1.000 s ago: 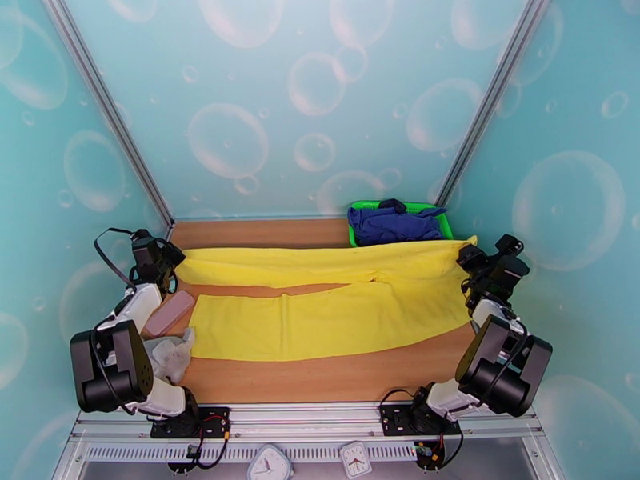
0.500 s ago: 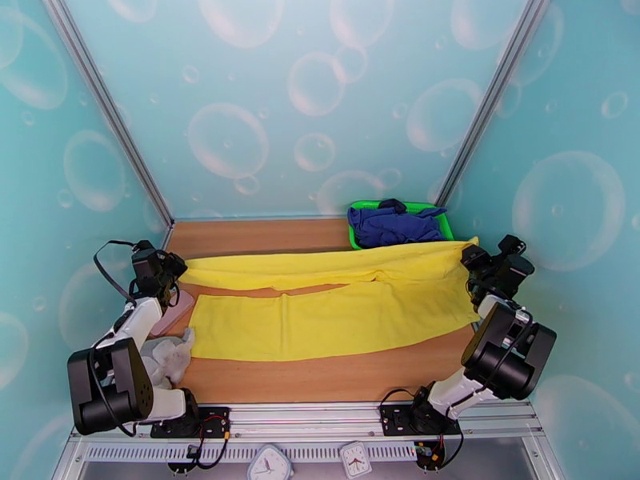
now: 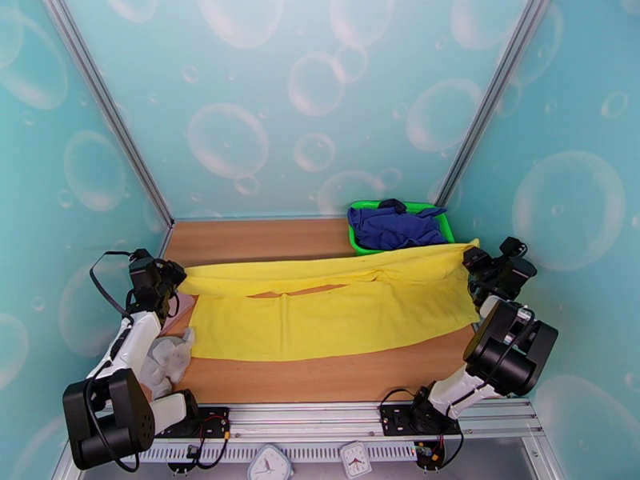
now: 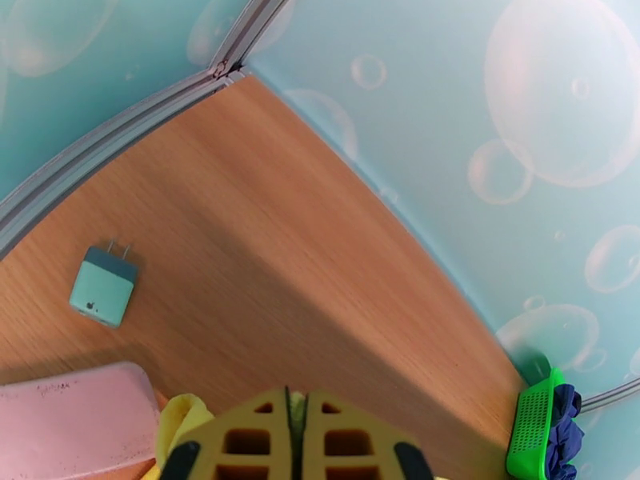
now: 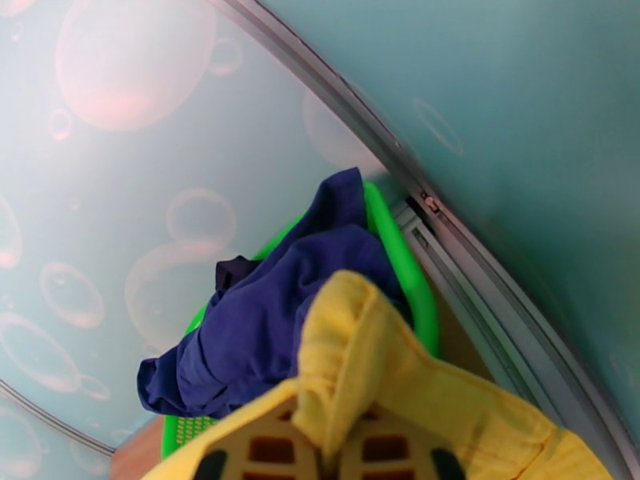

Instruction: Fold and stack the trousers

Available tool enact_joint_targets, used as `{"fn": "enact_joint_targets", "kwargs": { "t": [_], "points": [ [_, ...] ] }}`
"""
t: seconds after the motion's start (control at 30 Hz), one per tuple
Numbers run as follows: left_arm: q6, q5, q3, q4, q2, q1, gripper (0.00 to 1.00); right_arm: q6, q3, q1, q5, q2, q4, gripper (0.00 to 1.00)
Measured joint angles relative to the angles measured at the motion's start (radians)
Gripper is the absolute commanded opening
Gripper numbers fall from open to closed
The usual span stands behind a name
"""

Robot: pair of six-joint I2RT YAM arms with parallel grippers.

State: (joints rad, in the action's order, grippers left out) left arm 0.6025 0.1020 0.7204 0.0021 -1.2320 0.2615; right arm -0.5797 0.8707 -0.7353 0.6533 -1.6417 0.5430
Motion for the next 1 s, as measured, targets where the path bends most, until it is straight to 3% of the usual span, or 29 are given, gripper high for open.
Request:
{"fn": "enact_joint_targets", "kwargs": {
  "t": [0.43, 1.0],
  "points": [
    [0.025, -0.005, -0.069, -0.05, 0.098, -0.001, 0.0, -0.011, -0.018, -0.032, -0.006, 0.013, -0.01, 0.0],
    [0.106, -0.01, -0.196, -0.071, 0.231, 0.004, 0.0, -0.023, -0.188, -0.114, -0.077, 0.093, -0.061, 0.0]
  ]
}}
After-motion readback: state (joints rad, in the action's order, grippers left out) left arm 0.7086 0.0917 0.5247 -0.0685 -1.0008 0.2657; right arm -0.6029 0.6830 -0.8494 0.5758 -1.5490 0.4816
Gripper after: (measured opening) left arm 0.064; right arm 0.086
